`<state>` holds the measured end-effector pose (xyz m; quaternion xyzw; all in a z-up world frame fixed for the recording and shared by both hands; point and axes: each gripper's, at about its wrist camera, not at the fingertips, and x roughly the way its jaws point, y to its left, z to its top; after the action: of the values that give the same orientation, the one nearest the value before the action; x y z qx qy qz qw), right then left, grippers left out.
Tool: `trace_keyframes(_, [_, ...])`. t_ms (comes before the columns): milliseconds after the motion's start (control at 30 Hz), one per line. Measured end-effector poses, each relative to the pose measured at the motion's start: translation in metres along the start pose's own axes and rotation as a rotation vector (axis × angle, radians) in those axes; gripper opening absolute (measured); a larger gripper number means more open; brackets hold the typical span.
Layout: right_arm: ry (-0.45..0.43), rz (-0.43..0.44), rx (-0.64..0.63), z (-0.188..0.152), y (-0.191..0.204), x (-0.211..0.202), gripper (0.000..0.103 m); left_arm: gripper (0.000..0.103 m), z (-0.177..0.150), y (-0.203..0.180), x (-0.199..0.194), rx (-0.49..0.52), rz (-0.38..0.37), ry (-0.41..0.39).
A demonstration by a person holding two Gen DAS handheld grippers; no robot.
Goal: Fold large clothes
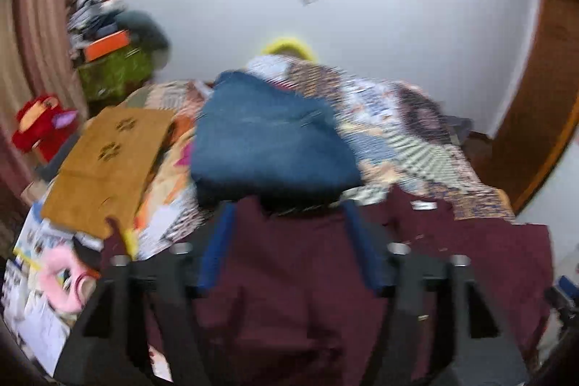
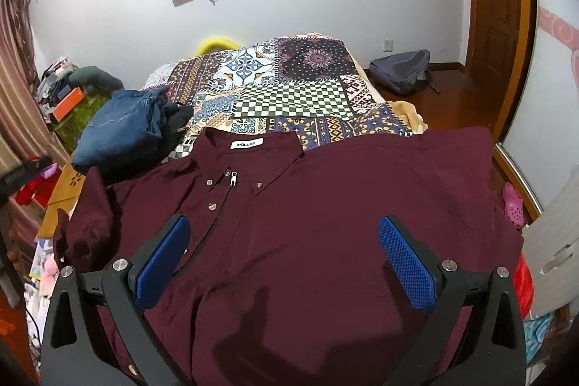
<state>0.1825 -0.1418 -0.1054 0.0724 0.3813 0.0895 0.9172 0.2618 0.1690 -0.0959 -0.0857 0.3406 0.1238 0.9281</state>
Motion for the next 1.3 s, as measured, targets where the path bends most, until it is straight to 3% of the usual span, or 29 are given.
trace_keyframes(133, [0.022,0.004,-0.003,0.0,0.006,0.008,0.103,0.074,-0.025,0.057,0.022,-0.065,0.136,0.073])
trace_keyframes(233, [0.034,0.003,-0.028,-0.001,0.015,0.014,0.103,0.074,-0.046,0.1,0.04,-0.159,0.183,0.161])
trace_keyframes(333, [0.045,0.0,-0.063,-0.002,0.025,0.018,0.103,0.074,-0.074,0.142,0.064,-0.29,0.155,0.266])
trace_keyframes(467, [0.056,-0.003,-0.101,-0.004,0.036,0.021,0.103,0.073,-0.104,0.173,0.084,-0.423,0.096,0.332])
trace_keyframes(533, [0.063,-0.006,-0.125,-0.005,0.041,0.022,0.103,0.054,-0.11,0.179,0.091,-0.456,0.075,0.344])
trace_keyframes(567, [0.065,-0.007,-0.132,-0.005,0.042,0.022,0.103,0.05,-0.112,0.181,0.093,-0.464,0.068,0.35])
trace_keyframes(633, [0.069,-0.002,-0.146,-0.006,0.044,0.022,0.103,0.024,-0.113,0.182,0.098,-0.477,0.074,0.348])
trace_keyframes(700, [0.066,-0.001,-0.148,-0.005,0.044,0.021,0.103,0.014,-0.109,0.184,0.099,-0.475,0.082,0.34])
trace_keyframes(867, [0.052,-0.007,-0.144,-0.001,0.042,0.019,0.103,0.011,-0.078,0.167,0.069,-0.412,0.11,0.242])
trace_keyframes(1000, [0.038,-0.006,-0.121,0.002,0.035,0.017,0.103,0.01,-0.033,0.139,0.031,-0.364,0.03,0.11])
trace_keyframes(1100, [0.025,-0.012,-0.113,0.004,0.03,0.014,0.103,0.01,0.012,0.09,-0.006,-0.266,-0.058,-0.027])
trace_keyframes(1300, [0.0,-0.017,-0.08,0.013,0.007,0.005,0.103,0.009,0.058,-0.025,-0.036,-0.062,-0.276,-0.128])
